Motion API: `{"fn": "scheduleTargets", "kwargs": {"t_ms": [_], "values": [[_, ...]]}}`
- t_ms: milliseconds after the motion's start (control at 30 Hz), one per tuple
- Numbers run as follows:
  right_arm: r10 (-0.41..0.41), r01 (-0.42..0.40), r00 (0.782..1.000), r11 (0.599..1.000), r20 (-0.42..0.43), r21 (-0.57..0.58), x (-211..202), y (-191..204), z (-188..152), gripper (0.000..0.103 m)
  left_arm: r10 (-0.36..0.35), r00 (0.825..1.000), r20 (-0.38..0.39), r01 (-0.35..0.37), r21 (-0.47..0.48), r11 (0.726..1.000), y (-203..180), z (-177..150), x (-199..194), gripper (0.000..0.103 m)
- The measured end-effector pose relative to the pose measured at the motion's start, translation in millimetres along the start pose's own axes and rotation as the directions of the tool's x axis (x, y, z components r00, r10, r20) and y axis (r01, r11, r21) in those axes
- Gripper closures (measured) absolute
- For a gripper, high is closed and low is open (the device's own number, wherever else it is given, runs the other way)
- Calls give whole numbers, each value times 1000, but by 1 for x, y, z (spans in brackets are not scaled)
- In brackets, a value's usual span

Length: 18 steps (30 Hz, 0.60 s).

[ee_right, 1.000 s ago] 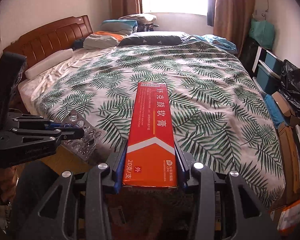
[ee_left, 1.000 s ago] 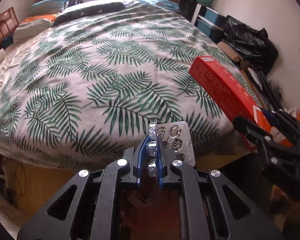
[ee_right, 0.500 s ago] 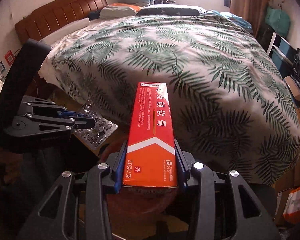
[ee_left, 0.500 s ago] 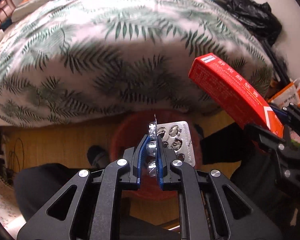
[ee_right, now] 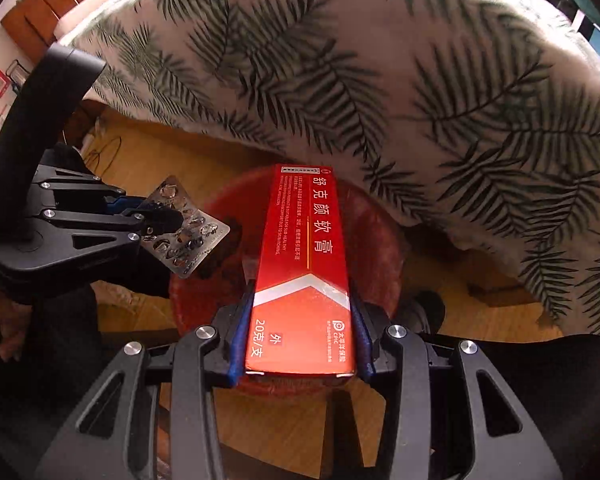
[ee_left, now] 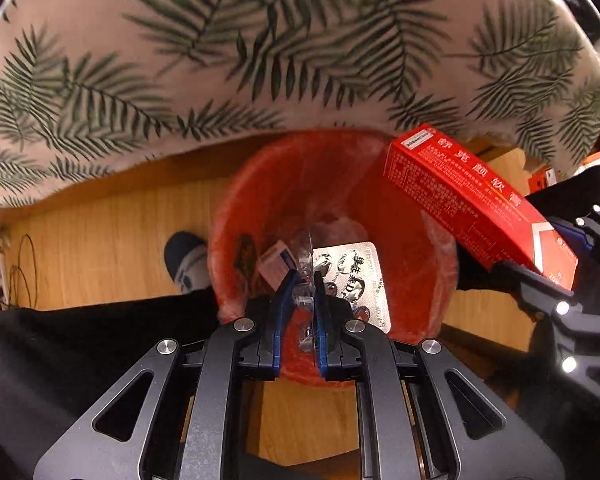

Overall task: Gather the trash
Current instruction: 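Open the left tool to drop the blister packs while the right tool drops the ointment box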

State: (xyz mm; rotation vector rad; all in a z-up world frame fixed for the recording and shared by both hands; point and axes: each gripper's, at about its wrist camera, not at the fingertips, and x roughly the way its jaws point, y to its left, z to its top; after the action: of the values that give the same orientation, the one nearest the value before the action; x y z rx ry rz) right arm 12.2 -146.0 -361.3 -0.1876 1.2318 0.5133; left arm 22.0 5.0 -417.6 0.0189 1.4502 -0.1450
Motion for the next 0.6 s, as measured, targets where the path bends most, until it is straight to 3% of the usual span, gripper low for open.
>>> {"fn": "scheduleTargets", "kwargs": {"t_ms": [400,533,600], "values": [[4,-6,996,1000,-90,-23,33,9,4,62,3,999,-47,-3,0,1000,-2,3,20,89],[13,-15,994,1000,-108,-22,45,9,8,61,13,999,-44,-13,-6,1000,-2,4,21,68],[20,-22,993,1000,-117,-15,49,8,9,61,15,999,-45,-15,-11,1000,-1,4,21,66]]}}
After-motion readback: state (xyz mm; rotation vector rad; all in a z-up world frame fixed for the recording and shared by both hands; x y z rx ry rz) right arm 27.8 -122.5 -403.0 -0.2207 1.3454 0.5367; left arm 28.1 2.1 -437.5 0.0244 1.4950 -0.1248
